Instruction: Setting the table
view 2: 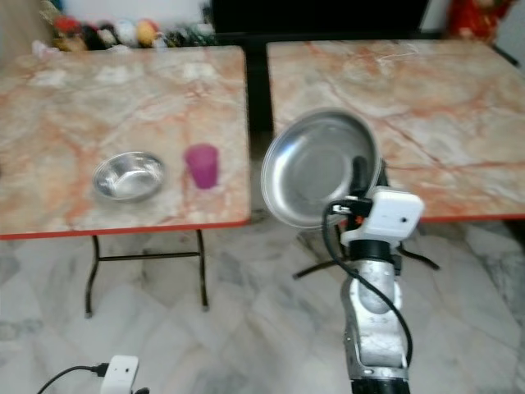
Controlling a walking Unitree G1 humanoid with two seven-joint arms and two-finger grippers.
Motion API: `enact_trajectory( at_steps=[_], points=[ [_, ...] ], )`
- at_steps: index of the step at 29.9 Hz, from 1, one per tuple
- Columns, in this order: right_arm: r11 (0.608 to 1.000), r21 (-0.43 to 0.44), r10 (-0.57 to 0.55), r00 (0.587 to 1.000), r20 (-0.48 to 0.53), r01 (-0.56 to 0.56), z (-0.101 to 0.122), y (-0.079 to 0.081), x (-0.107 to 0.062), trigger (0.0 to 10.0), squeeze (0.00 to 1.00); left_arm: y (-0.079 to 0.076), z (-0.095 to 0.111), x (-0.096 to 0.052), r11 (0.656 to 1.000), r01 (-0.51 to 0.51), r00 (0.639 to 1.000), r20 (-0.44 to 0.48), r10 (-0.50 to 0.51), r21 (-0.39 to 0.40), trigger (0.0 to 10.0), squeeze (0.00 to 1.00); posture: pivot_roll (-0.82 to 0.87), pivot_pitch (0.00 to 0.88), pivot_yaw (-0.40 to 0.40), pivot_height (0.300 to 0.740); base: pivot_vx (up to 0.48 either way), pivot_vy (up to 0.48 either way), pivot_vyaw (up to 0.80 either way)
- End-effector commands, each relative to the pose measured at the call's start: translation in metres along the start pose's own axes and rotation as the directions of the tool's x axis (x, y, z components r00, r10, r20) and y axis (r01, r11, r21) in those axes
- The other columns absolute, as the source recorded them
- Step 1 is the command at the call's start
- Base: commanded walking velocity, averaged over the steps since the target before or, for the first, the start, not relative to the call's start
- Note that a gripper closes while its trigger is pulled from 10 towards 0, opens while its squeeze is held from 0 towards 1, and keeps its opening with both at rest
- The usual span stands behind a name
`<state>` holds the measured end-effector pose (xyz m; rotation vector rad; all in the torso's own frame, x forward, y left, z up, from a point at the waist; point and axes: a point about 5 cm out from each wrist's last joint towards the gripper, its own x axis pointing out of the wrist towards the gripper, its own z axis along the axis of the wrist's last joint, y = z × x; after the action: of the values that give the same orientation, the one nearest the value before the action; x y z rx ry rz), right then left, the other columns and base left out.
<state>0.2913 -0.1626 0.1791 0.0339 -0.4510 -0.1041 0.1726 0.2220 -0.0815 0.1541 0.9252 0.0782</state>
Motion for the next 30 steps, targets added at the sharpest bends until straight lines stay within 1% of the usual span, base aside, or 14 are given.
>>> enact_trajectory(
  at_steps=[1, 11, 19, 25, 30],
  points=[
    [0.999, -0.010, -0.035, 0.999, 0.012, 0.036, 0.003, -0.009, 0.002, 10.0, 0.00, -0.003, -0.007, -0.001, 1.000, 0.014, 1.000, -0.027, -0.014, 0.009, 10.0, 0.00, -0.14, 0.133, 0.054, 0.740, 0.000, -0.458, 0.00],
    [0.994, -0.018, -0.104, 0.994, -0.016, 0.103, -0.001, -0.020, 0.000, 10.0, 0.00, -0.003, -0.009, -0.002, 1.000, 0.018, 0.999, -0.033, -0.018, 0.013, 10.0, 0.00, -0.14, 0.147, 0.055, 0.740, 0.000, -0.442, 0.00],
    [0.988, -0.012, -0.152, 0.988, -0.034, 0.152, -0.004, -0.026, -0.002, 10.0, 0.00, -0.003, -0.010, -0.002, 1.000, 0.024, 0.999, -0.031, -0.024, -0.001, 10.0, 0.00, -0.14, 0.150, 0.056, 0.740, 0.000, 0.000, 0.00],
    [0.986, -0.014, -0.169, 0.985, -0.039, 0.168, -0.004, -0.027, -0.003, 10.0, 0.00, -0.004, -0.010, -0.002, 0.999, 0.033, 0.999, -0.026, -0.033, 0.003, 10.0, 0.00, -0.14, 0.132, 0.057, 0.740, 0.000, 0.000, 0.00],
    [0.982, -0.012, -0.189, 0.981, -0.052, 0.189, -0.006, -0.027, -0.004, 10.0, 0.00, -0.004, -0.011, -0.002, 0.999, 0.041, 0.999, -0.029, -0.041, 0.005, 10.0, 0.00, -0.14, 0.120, 0.059, 0.740, 0.306, 0.000, 0.00]
  ],
)
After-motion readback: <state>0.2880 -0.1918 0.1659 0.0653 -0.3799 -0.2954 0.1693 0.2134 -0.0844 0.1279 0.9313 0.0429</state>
